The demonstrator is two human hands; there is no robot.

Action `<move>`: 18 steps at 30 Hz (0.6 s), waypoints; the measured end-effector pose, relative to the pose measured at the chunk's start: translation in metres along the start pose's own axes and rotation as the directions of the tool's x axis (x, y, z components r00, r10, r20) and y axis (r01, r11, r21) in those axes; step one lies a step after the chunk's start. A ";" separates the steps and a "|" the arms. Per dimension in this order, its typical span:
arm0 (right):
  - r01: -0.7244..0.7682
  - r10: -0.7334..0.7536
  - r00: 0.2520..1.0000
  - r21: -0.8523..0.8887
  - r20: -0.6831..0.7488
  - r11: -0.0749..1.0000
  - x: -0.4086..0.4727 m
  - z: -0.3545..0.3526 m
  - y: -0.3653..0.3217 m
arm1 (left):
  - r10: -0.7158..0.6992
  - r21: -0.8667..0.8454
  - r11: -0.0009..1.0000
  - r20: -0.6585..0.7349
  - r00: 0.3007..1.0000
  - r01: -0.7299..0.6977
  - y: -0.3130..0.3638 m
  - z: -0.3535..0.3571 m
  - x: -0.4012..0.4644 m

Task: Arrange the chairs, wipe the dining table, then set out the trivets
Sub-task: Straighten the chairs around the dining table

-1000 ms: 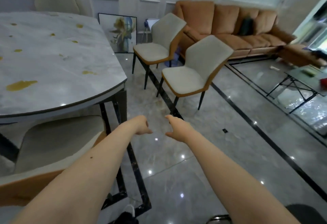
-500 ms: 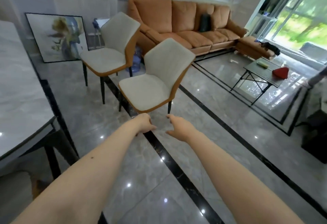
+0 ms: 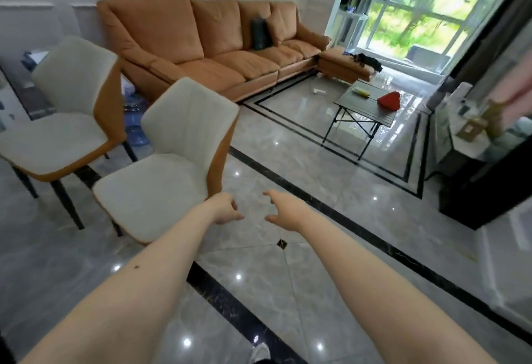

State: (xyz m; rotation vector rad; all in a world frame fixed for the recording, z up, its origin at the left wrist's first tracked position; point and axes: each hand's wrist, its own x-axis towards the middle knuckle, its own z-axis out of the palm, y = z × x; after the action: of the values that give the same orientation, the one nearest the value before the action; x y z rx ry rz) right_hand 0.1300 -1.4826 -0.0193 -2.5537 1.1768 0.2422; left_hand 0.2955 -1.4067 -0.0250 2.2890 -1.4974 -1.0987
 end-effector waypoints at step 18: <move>0.241 -0.238 0.971 -0.095 0.034 0.966 0.328 -0.140 0.099 | -0.214 -0.197 0.965 -0.222 0.951 0.171 0.060 -0.155 0.279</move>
State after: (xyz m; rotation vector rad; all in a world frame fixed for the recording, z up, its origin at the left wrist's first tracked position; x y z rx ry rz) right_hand 0.2701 -1.8250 -0.0019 -2.7400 0.8556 0.2768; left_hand 0.4167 -1.7074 -0.0168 2.3808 -1.0616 -0.9142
